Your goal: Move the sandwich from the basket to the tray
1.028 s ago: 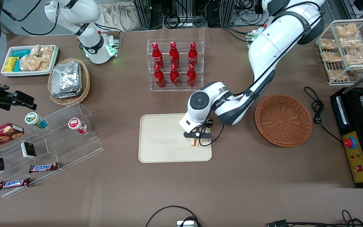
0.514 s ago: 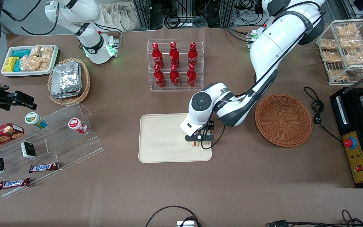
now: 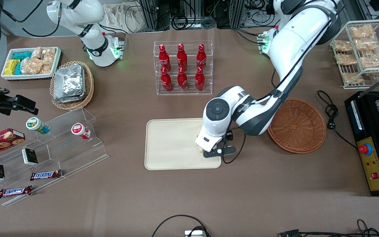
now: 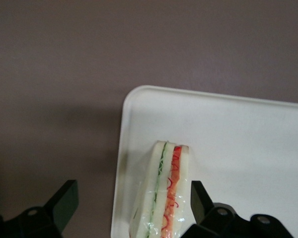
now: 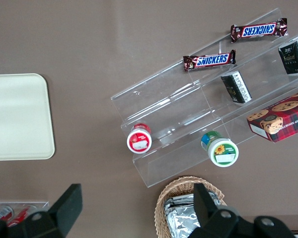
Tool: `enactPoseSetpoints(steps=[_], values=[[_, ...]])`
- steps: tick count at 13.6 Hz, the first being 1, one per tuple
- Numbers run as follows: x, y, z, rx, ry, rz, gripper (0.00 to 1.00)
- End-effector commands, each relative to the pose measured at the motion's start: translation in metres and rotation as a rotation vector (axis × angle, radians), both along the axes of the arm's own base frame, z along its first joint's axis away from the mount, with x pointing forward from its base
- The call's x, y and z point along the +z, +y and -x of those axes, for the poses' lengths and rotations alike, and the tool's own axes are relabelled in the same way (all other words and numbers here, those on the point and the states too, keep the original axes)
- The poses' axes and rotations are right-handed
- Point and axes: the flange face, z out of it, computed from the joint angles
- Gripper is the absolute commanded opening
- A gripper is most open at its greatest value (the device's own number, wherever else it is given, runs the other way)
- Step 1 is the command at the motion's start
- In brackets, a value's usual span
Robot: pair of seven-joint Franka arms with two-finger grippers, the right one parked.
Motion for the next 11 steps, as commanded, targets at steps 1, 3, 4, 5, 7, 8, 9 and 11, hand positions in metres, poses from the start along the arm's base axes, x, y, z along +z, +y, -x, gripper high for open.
enactPoseSetpoints(steps=[1,3,4,5,7,8,9,11], values=[[0.06,0.014,-0.008,0.064,-0.047,-0.049,1.0],[0.09,0.044,-0.024,0.11,-0.051,-0.065,1.0],[0.104,0.059,-0.029,0.132,-0.06,-0.069,1.0],[0.119,0.073,-0.034,0.153,-0.077,-0.065,1.0],[0.147,0.107,-0.043,0.151,-0.09,-0.071,1.0],[0.15,0.121,-0.043,0.13,-0.055,-0.09,1.0],[0.163,0.135,-0.045,0.117,-0.046,-0.092,1.0],[0.191,0.172,-0.049,0.131,-0.039,-0.064,1.0]])
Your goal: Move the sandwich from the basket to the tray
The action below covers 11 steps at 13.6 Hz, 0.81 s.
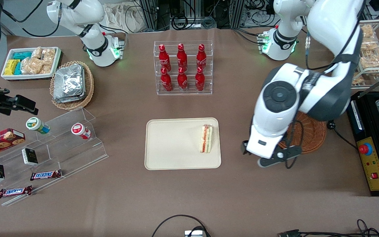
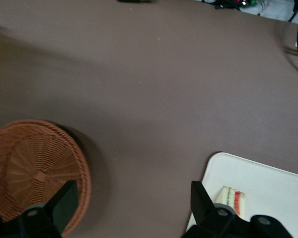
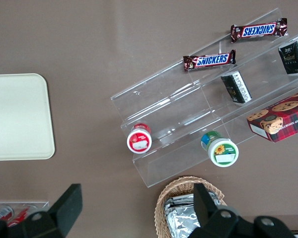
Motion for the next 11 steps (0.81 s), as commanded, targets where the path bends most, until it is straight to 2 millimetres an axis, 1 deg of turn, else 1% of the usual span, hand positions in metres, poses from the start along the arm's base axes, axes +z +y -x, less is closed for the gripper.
enactPoseSetpoints(steps=[1,4,5,7,8,9,10,11], values=[[0.044,0.041,0.004,-0.017,0.02,0.048,1.0],[0.063,0.073,0.007,-0.042,0.052,0.061,1.0],[0.068,0.078,0.007,-0.044,0.054,0.072,1.0],[0.081,0.101,0.009,-0.04,0.056,0.085,1.0],[0.084,0.104,0.011,-0.06,0.07,0.082,1.0],[0.095,0.106,0.017,-0.09,0.058,0.072,1.0],[0.094,0.104,0.024,-0.123,0.07,0.054,1.0],[0.095,0.115,0.03,-0.123,0.074,0.039,1.0]])
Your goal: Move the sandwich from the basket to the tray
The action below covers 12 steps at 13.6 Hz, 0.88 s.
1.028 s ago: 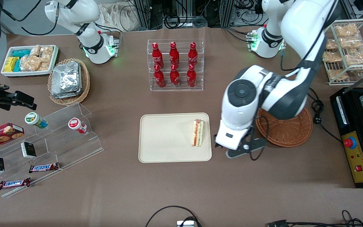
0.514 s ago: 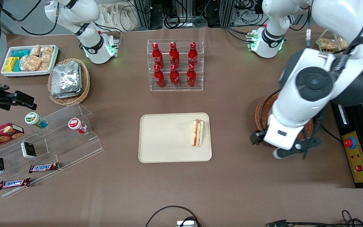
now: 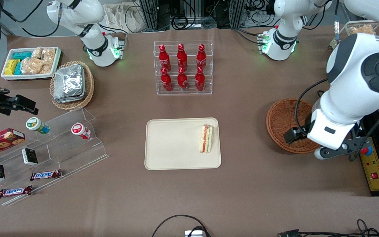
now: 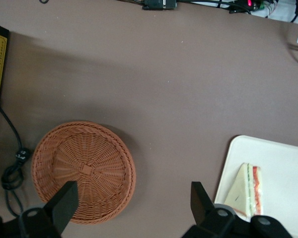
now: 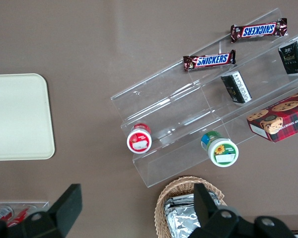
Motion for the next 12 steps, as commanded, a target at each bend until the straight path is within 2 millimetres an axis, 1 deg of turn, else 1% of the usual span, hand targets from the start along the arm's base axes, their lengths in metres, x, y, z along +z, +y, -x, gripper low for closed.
enactPoseSetpoints(steps=[1,2,4,7,9,11,12], values=[[0.015,0.028,0.022,-0.018,0.015,-0.02,1.0],[0.023,0.044,0.024,-0.032,0.02,0.008,1.0],[0.029,0.07,0.035,-0.088,0.035,-0.01,1.0],[0.036,0.096,0.053,-0.152,0.05,-0.041,1.0],[0.038,0.111,0.066,-0.199,0.068,-0.059,1.0],[0.039,0.131,0.078,-0.26,0.085,-0.062,1.0],[0.041,0.144,0.085,-0.281,0.092,-0.063,1.0]])
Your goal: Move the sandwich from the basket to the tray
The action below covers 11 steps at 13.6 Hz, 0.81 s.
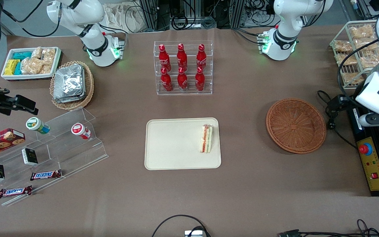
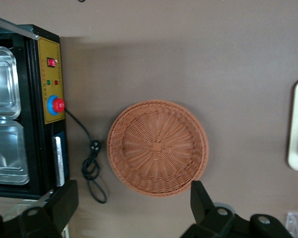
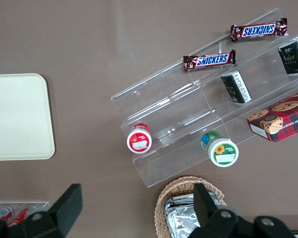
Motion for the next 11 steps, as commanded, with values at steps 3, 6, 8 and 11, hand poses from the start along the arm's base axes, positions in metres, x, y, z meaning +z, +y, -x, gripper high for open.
enactPoseSetpoints(steps=[3,6,8,11], values=[[0.015,0.026,0.045,-0.109,0.02,0.023,1.0],[0.019,0.024,0.051,-0.089,0.034,0.097,1.0],[0.021,0.033,0.052,-0.058,0.032,0.124,1.0],[0.02,0.032,0.05,-0.067,0.04,0.134,1.0]])
